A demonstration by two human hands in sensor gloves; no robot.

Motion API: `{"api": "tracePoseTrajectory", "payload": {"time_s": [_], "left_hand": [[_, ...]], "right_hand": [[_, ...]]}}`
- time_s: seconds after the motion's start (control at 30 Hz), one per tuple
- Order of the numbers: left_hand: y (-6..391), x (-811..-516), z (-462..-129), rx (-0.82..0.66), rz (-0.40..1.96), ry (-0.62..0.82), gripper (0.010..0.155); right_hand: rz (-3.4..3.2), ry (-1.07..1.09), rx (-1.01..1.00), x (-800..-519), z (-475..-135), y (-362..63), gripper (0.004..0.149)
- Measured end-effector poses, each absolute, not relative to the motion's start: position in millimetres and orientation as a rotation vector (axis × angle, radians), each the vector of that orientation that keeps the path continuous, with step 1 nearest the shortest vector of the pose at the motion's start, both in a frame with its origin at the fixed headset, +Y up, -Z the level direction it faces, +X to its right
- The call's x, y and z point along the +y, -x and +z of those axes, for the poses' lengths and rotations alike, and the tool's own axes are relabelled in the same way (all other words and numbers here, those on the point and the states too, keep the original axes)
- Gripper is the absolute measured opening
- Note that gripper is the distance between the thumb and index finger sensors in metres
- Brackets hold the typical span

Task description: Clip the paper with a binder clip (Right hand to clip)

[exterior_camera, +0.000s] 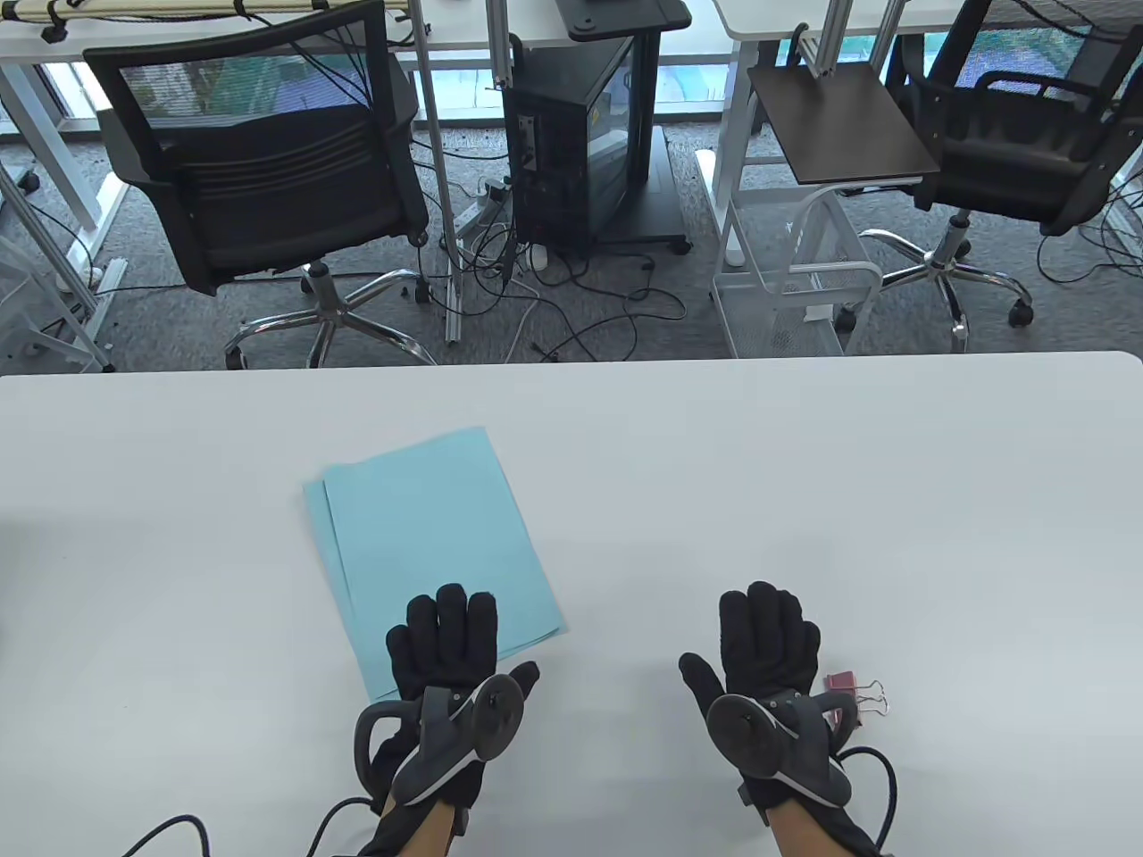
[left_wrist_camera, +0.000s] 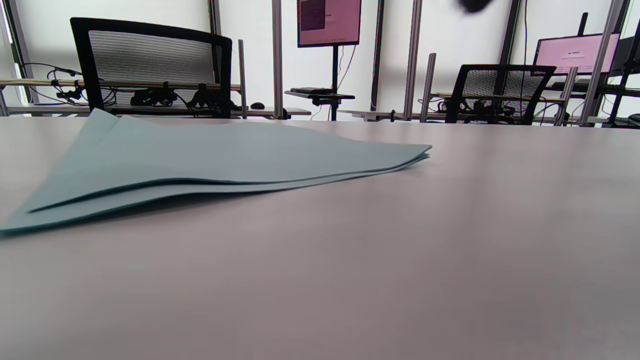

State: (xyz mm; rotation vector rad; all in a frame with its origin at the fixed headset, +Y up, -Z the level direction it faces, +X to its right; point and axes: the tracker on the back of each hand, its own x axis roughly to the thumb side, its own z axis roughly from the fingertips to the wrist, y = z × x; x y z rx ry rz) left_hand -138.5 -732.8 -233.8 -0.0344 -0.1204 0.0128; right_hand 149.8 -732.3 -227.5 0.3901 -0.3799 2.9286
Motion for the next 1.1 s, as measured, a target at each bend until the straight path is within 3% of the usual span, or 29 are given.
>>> {"api": "tracePoseTrajectory", "payload": {"time_s": [0.27,0.43,0.63,0.77,0.9,1.0,1.1], "left_hand": [[162,-723,-255,0.033,0.228,0.080,0.096],[181,-720,-278,0.156,0.245,0.129,0.101],[199,-730,-307,0.394,0.367,0.249,0.108],[210,-754,-317,0.665,0.512,0.401,0.110],[216,-772,-321,0.760,0.445,0.613,0.119],[209,-773,-327,0.759,0.193,0.594,0.117],[204,-769,-327,0.773,0.204,0.556,0.110]], "right_hand": [[2.927,-0.367,-0.344,-733,-229,-152,0.081],[2.919,-0.362,-0.340,-734,-230,-152,0.081],[2.929,-0.368,-0.320,-735,-231,-151,0.081],[2.928,-0.365,-0.313,-735,-231,-152,0.081],[2.942,-0.347,-0.293,-736,-230,-151,0.081],[2.946,-0.341,-0.287,-736,-230,-151,0.081],[2.943,-0.336,-0.283,-736,-231,-151,0.081]]}}
